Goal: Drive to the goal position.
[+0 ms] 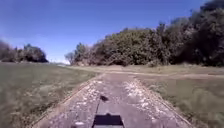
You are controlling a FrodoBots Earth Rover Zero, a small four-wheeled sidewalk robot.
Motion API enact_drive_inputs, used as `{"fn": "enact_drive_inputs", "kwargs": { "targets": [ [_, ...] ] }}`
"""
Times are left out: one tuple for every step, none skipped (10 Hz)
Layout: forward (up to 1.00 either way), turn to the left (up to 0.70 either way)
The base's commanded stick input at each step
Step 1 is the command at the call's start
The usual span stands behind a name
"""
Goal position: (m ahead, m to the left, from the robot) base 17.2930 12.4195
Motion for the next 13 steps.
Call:
{"fn": "enact_drive_inputs", "kwargs": {
  "targets": [
    [0.85, 0.00],
    [0.85, 0.00],
    [0.85, 0.00],
    [0.85, 0.00],
    [0.85, -0.06],
    [0.85, -0.12],
    [0.85, -0.34],
    [0.85, -0.34],
    [0.85, 0.00],
    [0.85, 0.00],
    [0.85, 0.00],
    [0.85, 0.00],
    [0.85, 0.00]
  ]
}}
